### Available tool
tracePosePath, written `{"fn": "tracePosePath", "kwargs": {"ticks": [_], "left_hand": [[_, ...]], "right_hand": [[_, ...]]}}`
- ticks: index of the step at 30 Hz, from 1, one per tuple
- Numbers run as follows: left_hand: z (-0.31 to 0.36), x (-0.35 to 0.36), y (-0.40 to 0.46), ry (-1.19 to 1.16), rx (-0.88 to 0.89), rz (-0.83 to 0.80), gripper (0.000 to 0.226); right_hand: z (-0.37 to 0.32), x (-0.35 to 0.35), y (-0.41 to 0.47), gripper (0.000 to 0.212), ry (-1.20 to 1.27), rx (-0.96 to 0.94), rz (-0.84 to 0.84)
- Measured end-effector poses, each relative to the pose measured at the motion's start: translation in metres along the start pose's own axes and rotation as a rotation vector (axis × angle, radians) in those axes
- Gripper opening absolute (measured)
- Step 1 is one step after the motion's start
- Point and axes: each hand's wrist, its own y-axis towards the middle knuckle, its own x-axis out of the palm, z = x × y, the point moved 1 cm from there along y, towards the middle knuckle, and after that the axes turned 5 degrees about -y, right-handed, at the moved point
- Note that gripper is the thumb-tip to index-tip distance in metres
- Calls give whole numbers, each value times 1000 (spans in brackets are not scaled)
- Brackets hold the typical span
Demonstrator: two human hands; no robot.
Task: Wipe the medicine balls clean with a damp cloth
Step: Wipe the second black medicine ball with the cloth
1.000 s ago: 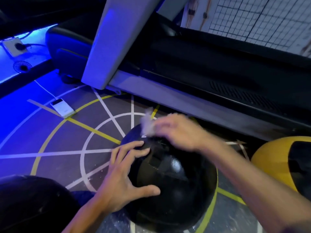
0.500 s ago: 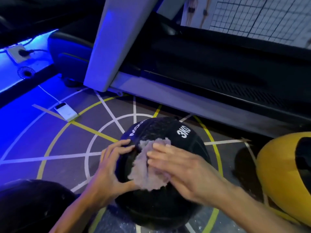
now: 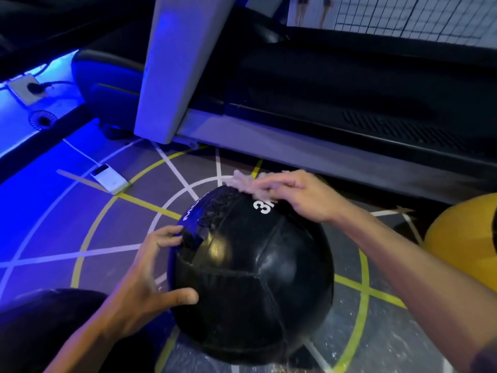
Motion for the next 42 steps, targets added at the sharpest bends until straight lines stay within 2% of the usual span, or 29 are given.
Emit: {"fn": "tracePosePath", "kwargs": {"ticks": [2,4,5,7,9,11,12,13,15,17,18,21,24,26,29,32,35,38,42], "left_hand": [[0,-1,4,-15,-40,-5,93],[1,-2,10,-27,-57,4,93],[1,-1,14,-34,-52,2,94],[-1,-5,21,-32,-48,-12,96],[-2,-13,28,9,-35,-16,96],[3,-21,39,71,-49,37,83],[8,-24,44,119,-45,83,72],[14,-25,48,174,-31,137,63],[28,-26,52,263,5,236,60],[42,-19,54,279,30,235,59],[45,-12,54,254,9,181,61],[36,2,53,187,-66,100,88],[23,-1,60,132,-160,111,96],[22,0,66,78,-188,145,93],[15,4,68,-153,-243,239,73],[9,4,75,-286,-329,331,55],[13,2,84,-325,-377,387,41],[20,-2,90,-295,-384,387,33],[19,4,91,-326,-386,358,39]], "right_hand": [[26,-11,-9,24,-95,146,73],[44,-14,-27,25,-27,262,157],[44,-10,-40,23,23,249,221],[29,13,-73,22,37,107,335],[4,47,-108,24,-81,-137,426],[-5,78,-130,33,-226,-325,444],[1,88,-137,37,-257,-338,455],[12,94,-143,38,-243,-279,494],[38,101,-156,32,-63,71,636],[63,108,-160,31,47,451,603],[79,114,-161,35,134,567,579],[117,119,-147,31,510,683,617],[126,114,-115,28,631,743,617],[128,112,-90,28,696,822,592],[132,116,-60,26,881,942,552],[125,127,-43,28,1005,928,511],[105,120,-36,27,1065,883,548],[83,93,-49,29,904,748,590],[58,42,-71,19,672,423,644]]}}
